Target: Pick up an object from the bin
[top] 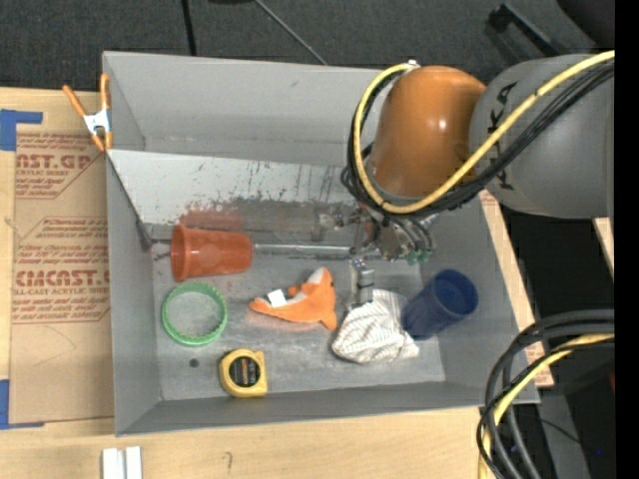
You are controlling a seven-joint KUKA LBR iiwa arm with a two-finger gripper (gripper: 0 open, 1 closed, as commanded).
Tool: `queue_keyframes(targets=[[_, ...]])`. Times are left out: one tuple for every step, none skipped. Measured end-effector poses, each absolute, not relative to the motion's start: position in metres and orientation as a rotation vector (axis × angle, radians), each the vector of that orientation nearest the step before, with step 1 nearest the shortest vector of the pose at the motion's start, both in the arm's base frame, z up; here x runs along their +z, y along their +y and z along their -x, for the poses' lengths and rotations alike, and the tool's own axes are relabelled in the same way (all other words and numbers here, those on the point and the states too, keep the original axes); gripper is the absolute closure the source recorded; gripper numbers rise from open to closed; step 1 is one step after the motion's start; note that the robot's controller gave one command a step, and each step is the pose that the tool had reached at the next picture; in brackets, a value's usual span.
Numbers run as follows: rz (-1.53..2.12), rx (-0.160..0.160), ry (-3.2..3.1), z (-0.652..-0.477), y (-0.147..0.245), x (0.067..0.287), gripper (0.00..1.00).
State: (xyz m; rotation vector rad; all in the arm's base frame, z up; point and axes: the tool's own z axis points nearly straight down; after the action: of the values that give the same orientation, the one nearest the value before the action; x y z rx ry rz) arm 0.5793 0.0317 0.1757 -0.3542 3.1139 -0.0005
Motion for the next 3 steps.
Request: queue_keyframes(targets=[[0.625,0.001,3.079,-0.576,0.035,0.157,0.0],[0.576,0.002,3.085,-0.579,0.035,0.123,0.0],[0.872,0.0,3.015,-0.58,0.041,0.075,0.0]])
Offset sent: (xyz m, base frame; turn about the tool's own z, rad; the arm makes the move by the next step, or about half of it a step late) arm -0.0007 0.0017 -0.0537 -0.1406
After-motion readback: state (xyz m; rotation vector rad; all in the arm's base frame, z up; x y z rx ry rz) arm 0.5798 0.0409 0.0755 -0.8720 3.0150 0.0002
